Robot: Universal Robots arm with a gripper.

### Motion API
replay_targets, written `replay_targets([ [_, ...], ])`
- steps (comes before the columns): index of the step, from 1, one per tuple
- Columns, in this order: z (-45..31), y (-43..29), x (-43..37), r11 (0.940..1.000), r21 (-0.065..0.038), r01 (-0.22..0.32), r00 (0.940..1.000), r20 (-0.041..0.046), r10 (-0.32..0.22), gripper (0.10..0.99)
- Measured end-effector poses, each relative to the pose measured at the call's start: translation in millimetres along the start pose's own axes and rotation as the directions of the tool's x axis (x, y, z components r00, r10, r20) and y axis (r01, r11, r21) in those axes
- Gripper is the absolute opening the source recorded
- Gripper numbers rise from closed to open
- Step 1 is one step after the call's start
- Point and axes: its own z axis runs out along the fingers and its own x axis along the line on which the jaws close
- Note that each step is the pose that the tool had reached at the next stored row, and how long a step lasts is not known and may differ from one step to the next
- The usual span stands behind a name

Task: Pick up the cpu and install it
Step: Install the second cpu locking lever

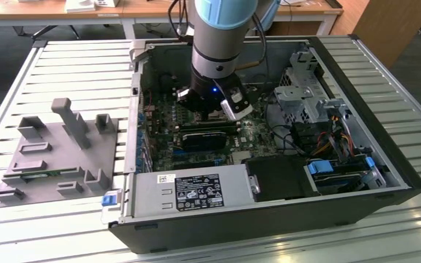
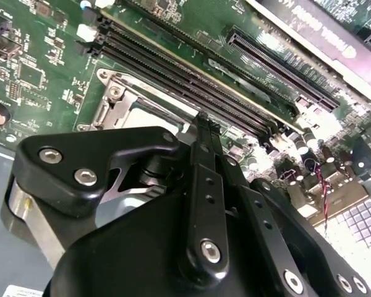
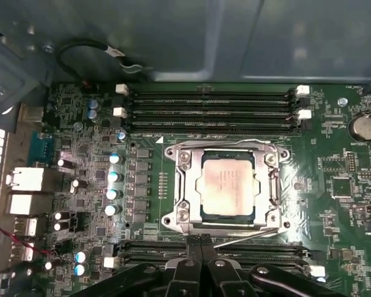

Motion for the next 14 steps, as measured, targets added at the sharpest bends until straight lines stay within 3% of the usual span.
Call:
replay_targets([
  [10, 13.0, -4.4, 0.4, 0.9999, -0.014, 0.000, 1.0000, -0.0001, 0.000, 0.106],
  [12, 14.1, -6.4, 0.9, 0.9997, -0.024, 0.001, 1.0000, -0.0001, -0.001, 0.106],
  [14, 14.2, -8.7, 1.5, 0.9990, -0.044, 0.002, 1.0000, -0.0002, -0.002, 0.106],
])
